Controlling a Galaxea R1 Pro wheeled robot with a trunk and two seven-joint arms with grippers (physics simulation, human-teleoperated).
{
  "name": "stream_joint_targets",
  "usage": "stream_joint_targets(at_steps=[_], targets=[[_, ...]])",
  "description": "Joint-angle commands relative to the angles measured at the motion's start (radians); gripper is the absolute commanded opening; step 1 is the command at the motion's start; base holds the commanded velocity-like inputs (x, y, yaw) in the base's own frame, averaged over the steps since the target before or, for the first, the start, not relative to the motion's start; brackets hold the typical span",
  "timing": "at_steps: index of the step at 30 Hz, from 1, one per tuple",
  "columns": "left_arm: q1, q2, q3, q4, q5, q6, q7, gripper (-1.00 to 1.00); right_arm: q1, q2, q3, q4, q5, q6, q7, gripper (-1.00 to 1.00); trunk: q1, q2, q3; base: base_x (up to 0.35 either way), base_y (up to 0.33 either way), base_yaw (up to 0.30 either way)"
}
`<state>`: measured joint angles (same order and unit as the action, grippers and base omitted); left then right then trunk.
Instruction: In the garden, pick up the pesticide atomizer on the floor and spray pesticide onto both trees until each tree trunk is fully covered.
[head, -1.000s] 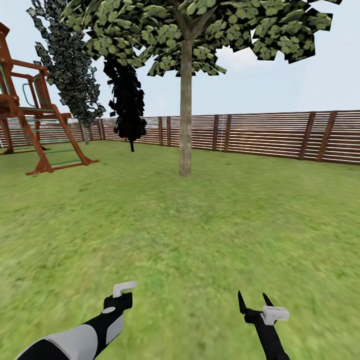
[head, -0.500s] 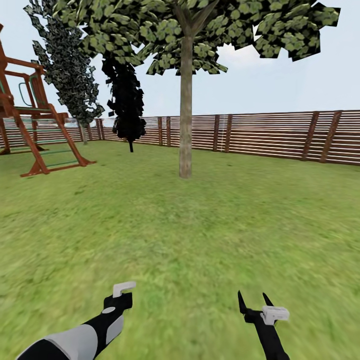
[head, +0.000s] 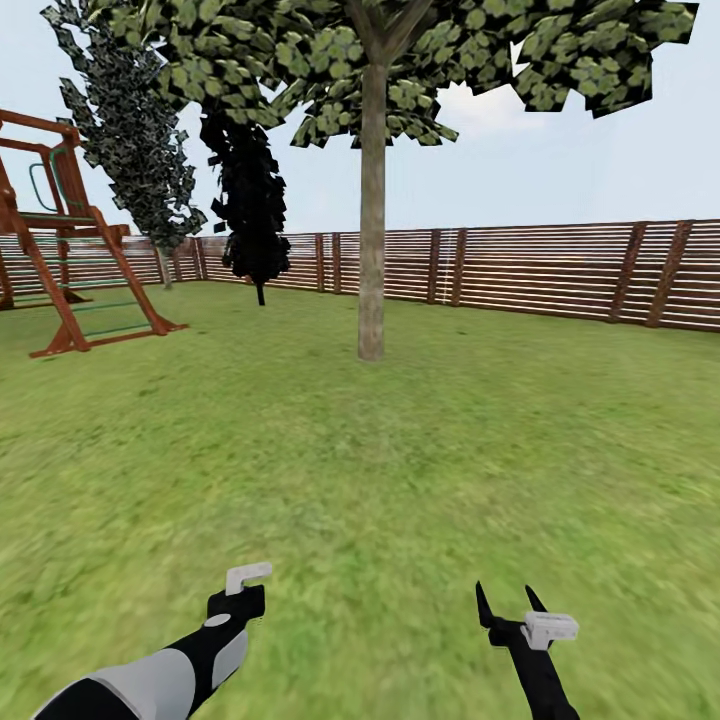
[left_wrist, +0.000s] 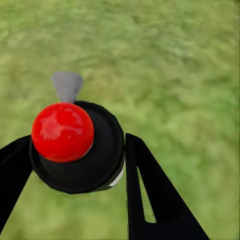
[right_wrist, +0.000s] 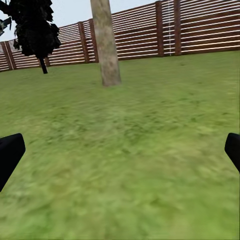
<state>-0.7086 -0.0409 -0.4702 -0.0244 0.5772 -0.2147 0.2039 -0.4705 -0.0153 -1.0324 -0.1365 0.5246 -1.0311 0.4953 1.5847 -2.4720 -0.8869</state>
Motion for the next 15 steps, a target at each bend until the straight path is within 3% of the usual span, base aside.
stream_joint_targets(at_steps=[1,15], targets=[[0.000,0.000,-0.001,0.000,0.000,0.000,0.000,-1.00,0.000,0.000,0.000,0.000,0.000,0.000,0.000,1.00,0.000,0.000,0.000,0.337,0.000,0.000],[0.000,0.000,-0.001,0.000,0.000,0.000,0.000,-1.00,0.000,0.000,0.000,0.000,0.000,0.000,0.000,1.00,0.000,0.000,0.000,0.337,0.000,0.000]])
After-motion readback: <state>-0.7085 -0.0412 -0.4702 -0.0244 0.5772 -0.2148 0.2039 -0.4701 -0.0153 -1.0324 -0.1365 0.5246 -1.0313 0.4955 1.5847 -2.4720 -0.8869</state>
